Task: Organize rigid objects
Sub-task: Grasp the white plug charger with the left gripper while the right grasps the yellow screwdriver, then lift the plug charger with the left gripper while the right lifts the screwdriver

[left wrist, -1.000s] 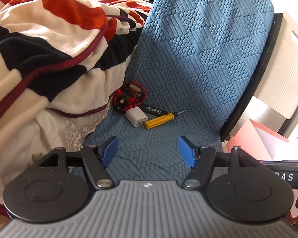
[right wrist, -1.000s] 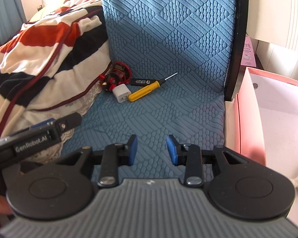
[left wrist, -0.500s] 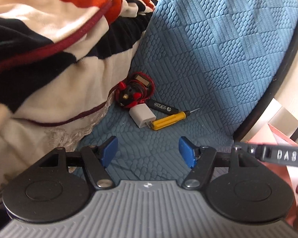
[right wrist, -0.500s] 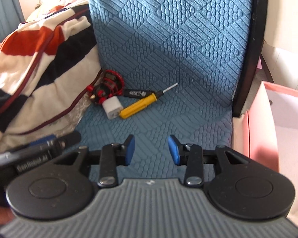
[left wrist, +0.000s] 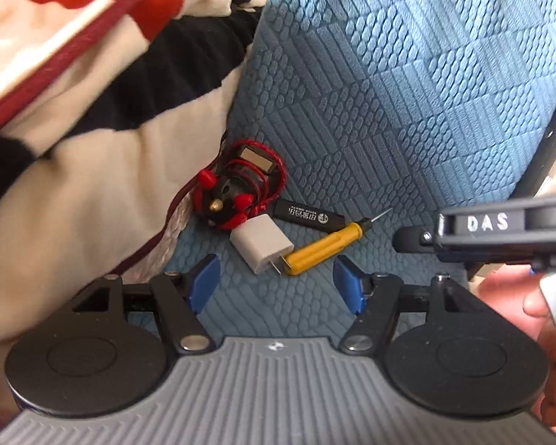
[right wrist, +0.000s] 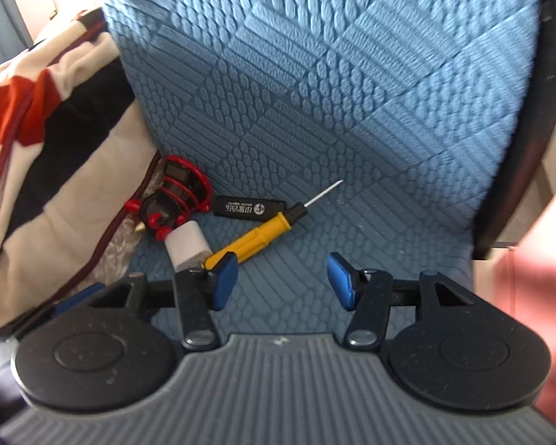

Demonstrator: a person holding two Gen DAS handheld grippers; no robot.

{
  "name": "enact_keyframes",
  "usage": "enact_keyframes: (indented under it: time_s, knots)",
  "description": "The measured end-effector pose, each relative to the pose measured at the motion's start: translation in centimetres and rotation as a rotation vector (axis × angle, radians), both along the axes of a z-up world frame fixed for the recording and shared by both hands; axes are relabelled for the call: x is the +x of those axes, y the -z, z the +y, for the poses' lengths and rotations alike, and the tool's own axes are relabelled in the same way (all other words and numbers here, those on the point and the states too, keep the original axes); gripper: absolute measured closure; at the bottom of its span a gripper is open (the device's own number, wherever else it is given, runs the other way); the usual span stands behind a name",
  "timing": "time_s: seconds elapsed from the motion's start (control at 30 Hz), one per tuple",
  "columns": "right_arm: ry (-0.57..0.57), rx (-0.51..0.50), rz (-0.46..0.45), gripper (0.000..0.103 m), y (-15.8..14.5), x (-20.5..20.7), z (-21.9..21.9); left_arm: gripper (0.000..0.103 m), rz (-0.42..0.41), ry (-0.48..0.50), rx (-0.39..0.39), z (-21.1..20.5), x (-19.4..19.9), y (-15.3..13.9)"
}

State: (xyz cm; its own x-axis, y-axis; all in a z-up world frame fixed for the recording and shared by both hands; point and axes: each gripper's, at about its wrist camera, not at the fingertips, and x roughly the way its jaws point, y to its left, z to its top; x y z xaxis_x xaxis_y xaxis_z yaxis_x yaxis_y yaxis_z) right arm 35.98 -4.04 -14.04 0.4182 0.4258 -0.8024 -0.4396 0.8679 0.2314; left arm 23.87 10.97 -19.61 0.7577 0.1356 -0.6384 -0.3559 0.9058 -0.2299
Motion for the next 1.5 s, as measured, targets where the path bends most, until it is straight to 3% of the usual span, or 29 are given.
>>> enact_keyframes:
  time_s: [0.13, 0.3, 0.47, 0.57, 0.63, 0.93, 1.1, 1.4, 1.5]
  knots:
    - [0.018, 0.036, 0.070, 0.047, 1.7, 2.0, 1.4, 0.031, 0.021, -0.004, 0.013, 1.1, 1.6, 1.3]
    - [0.087, 0.053, 0.150, 0.048, 4.2, 3.7, 3.3, 0.031, 0.047, -0.046, -0.061, 2.7, 2.4, 3.2]
    - [0.144, 0.069, 0.220, 0.048, 6.6, 4.6, 4.3, 0.031, 0.043, -0.053, -0.063, 3.0, 2.4, 3.7]
    - [0.135, 0.119, 0.209, 0.051, 6.8, 4.6, 4.5, 0.032, 0.045, -0.084, -0.043, 2.9, 2.7, 3.9]
    - [0.134, 0.118, 0.205, 0.064, 6.9, 4.7, 4.5, 0.032, 0.027, -0.096, -0.065, 3.1, 2.6, 3.8]
    - [0.150, 0.136, 0.169, 0.075, 6.6, 4.0, 1.6, 0.032, 0.039, -0.110, -0.158, 3.1, 4.6, 3.6]
    - [0.145, 0.104, 0.128, 0.080, 6.2, 3.2, -0.3, 0.032, 0.074, -0.138, -0.153, 2.9, 5.9, 4.0]
    - [0.097, 0.056, 0.078, 0.081, 5.7, 1.0, -2.0, 0.034, 0.140, -0.145, -0.026, 1.7, 9.0, 4.6]
    - [0.092, 0.038, 0.053, 0.081, 5.3, 0.1, -2.6, 0.040, 0.146, -0.147, 0.010, 1.7, 9.5, 4.7]
